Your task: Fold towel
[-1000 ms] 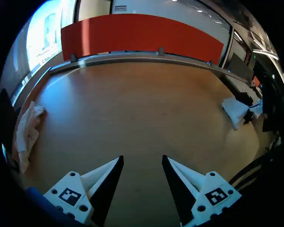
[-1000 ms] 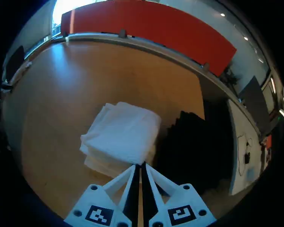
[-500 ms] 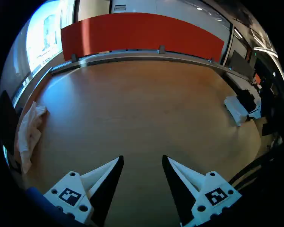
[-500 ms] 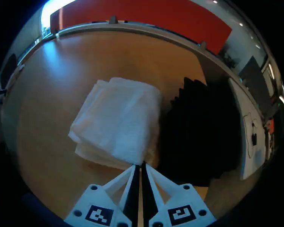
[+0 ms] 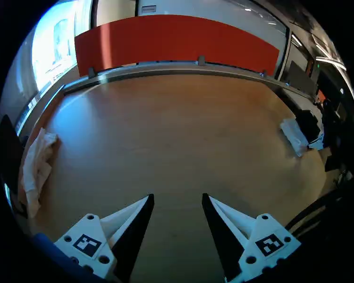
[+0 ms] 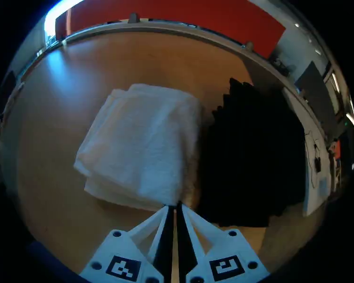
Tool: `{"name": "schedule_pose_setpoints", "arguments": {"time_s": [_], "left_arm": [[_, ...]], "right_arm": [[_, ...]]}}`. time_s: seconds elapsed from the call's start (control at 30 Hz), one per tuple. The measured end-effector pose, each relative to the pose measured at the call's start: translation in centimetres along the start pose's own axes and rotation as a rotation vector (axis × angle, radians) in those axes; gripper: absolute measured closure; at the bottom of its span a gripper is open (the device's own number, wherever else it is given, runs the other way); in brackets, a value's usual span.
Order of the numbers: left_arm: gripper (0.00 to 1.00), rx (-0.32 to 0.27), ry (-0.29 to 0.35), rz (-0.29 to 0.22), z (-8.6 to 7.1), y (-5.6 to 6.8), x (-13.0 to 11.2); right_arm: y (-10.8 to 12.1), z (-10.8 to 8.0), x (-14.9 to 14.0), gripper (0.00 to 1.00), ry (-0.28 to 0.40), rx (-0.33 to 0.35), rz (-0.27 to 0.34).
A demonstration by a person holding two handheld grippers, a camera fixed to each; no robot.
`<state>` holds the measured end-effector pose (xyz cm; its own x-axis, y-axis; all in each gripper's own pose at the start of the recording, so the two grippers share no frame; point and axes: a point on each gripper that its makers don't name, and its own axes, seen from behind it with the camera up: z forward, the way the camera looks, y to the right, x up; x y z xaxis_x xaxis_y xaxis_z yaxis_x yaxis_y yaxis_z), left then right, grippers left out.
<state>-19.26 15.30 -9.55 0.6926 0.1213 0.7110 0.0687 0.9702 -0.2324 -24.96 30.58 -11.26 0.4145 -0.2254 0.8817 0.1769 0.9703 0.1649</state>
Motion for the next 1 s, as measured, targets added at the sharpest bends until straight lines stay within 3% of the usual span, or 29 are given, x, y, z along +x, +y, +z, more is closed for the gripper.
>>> {"name": "schedule_pose_setpoints", "arguments": {"time_s": [0.27, 0.4, 0.67, 0.87, 1.0], "left_arm": [[0.26, 0.002, -0.002, -0.006, 0.1, -0.2, 0.0], [0.26, 0.000, 0.002, -0.006, 0.1, -0.2, 0.2], [0.26, -0.006, 0.008, -0.004, 0.2, 0.0, 0.5], [0.26, -0.013, 0.013, -0.005, 0.3, 0.2, 0.7], [0.26, -0.016, 0.017, -0.003, 0.2, 0.2, 0.7]], "right_arm": [[0.1, -0.1, 0.1, 0.95, 0.010, -0.006, 0.008], [0.1, -0.4, 0.4, 0.87, 0.031, -0.010, 0.009], [0.2, -1.8, 0.7, 0.62, 0.073, -0.024, 0.007], [-0.4, -2.6, 1.3, 0.20, 0.102, -0.019, 0.001], [-0.8, -3.0, 1.6, 0.15, 0.116, -0.016, 0.000]]}}
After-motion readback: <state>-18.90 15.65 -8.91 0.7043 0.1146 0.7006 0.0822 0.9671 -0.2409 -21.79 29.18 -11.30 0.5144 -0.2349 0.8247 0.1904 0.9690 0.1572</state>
